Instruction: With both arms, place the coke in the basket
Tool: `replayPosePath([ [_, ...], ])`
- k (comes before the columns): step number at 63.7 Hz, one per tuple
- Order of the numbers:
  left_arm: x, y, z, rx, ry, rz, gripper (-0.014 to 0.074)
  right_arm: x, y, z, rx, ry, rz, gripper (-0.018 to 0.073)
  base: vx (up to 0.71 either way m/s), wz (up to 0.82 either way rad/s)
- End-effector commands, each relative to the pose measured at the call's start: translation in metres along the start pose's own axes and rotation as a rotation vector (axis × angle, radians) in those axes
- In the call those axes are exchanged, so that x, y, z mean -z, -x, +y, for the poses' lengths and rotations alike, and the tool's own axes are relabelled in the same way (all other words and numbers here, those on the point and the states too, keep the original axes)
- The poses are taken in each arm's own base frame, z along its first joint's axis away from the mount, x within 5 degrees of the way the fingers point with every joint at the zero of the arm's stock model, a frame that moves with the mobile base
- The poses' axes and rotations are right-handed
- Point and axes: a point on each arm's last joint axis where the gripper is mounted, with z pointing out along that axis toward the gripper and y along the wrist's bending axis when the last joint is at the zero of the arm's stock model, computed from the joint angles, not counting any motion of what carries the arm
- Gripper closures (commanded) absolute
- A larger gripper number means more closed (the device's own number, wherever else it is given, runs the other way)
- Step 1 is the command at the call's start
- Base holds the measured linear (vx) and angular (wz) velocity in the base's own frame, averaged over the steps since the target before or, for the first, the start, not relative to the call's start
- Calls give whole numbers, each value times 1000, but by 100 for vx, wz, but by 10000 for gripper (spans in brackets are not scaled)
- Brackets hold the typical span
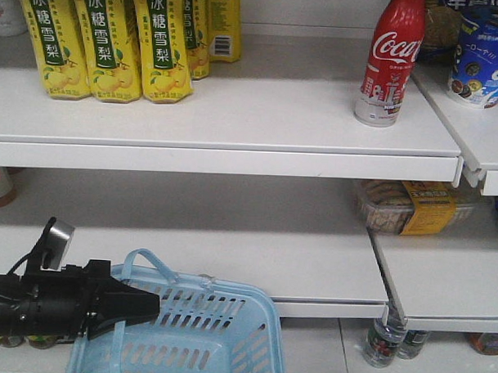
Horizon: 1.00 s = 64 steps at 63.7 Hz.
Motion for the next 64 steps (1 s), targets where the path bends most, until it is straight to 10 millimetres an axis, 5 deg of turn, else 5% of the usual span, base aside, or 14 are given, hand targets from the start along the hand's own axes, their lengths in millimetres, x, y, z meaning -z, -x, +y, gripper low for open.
replayPosePath([
  [1,4,4,-20,-23,-119,-36,603,1,4,-1,11,-10,-84,569,4,0],
  [64,4,4,-20,-23,-119,-36,603,1,4,-1,11,-10,-84,569,2,1],
])
